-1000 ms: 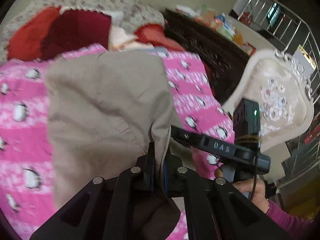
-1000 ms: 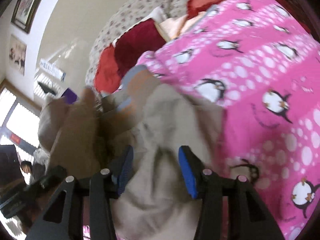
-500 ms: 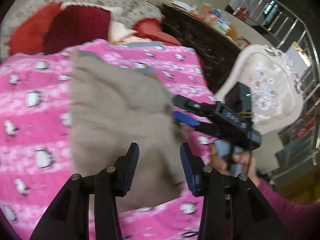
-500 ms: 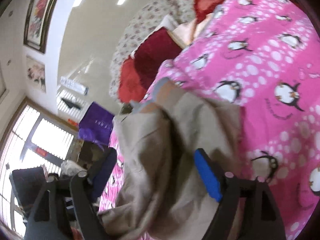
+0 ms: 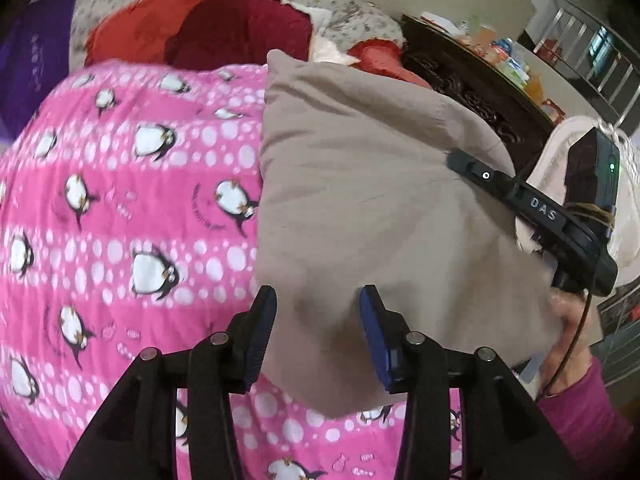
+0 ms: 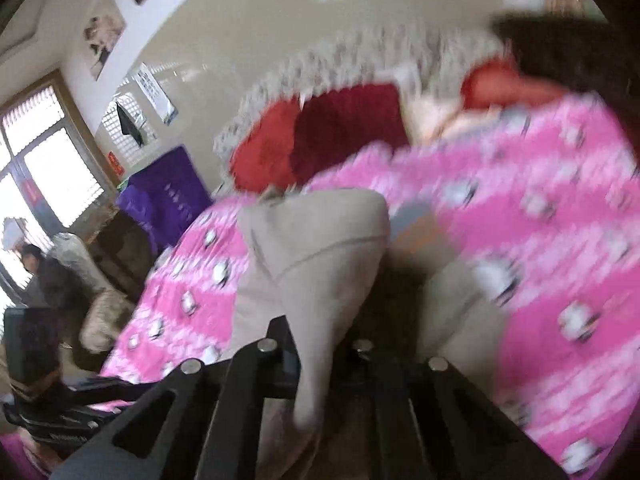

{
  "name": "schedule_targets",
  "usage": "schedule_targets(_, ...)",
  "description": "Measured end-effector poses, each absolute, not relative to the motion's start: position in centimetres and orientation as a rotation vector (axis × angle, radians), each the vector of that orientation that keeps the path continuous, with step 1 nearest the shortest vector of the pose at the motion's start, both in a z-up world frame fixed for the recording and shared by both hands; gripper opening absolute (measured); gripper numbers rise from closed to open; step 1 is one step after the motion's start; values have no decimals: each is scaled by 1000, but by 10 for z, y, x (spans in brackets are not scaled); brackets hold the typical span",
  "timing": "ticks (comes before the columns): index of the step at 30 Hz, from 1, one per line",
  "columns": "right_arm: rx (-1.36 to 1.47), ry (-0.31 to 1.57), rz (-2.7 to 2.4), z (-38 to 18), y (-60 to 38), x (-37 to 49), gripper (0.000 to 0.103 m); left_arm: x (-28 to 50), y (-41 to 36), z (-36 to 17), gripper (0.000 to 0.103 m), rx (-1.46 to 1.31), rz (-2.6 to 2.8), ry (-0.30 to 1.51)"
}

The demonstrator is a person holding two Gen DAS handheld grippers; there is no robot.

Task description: Fold large clothes

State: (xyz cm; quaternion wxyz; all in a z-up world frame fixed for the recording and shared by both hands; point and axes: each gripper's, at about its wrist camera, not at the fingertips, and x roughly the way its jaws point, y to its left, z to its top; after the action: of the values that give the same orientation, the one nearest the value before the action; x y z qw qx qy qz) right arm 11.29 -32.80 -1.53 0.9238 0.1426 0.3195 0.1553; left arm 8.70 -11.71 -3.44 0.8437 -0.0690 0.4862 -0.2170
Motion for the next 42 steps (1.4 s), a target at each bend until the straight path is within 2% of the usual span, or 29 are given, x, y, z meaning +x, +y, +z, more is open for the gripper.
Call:
schedule_targets(2, 255, 666, 224, -19, -344, 111, 7, 89, -130, -46, 30, -104, -446, 1063)
schedule_targets(5, 334, 775, 181, -56, -371, 131, 8, 90, -141, -62, 30, -50, -422, 1076)
schedule_targets(7, 405, 875, 200, -71, -381, 135, 17, 89, -144, -67, 30, -20, -411, 1079)
schedule_targets(10, 421, 837, 188, -50, -395, 116, 26, 90, -139, -66, 30, -17, -402, 1076)
schedule_targets(12, 412, 821, 223, -34, -398, 94, 43, 91, -133, -65, 30, -34, -399, 1081)
schedule_targets(14, 427, 838, 287, -31, -392, 75, 48, 91, -129, -66, 30, -68, -395, 1090)
schedule_targets(18, 421, 906, 396, -45, -362, 53, 47, 93, -132, -69, 30, -81, -372, 1089)
schedule_targets(19, 392, 918, 387, -50, -355, 49, 43, 92, -132, -69, 30, -84, -369, 1090)
schedule_targets(20, 345, 918, 357, -55, -351, 43, 25, 91, -132, -68, 30, -90, -375, 1091)
schedule_targets(21, 305, 920, 330, -60, -349, 41, 17, 88, -132, -67, 30, -95, -385, 1092)
schedule_targets(24, 332, 936, 282, -72, -361, 33, 13, 84, -134, -63, 32, -91, -398, 1086)
schedule_targets(29, 335, 937, 274, -66, -370, 27, 13, 81, -134, -59, 32, -87, -394, 1080)
schedule_targets(31, 334, 927, 267, -57, -371, 18, 23, 82, -134, -59, 32, -89, -393, 1078)
schedule_targets(32, 334, 904, 261, -51, -370, 14, 36, 82, -135, -60, 32, -88, -391, 1081)
schedule_targets(33, 336, 887, 269, -48, -368, 10, 54, 83, -136, -61, 32, -91, -389, 1086)
schedule_targets(34, 329, 880, 286, -48, -364, 9, 59, 83, -136, -63, 32, -97, -389, 1090)
schedule_targets(35, 302, 890, 291, -51, -358, 10, 58, 84, -136, -63, 32, -107, -387, 1093)
schedule_targets(38, 233, 971, 249, -75, -353, 16, 20, 83, -134, -62, 32, -140, -400, 1107)
schedule_targets(42, 265, 1025, 220, -96, -364, 12, 18, 79, -133, -56, 32, -125, -394, 1092)
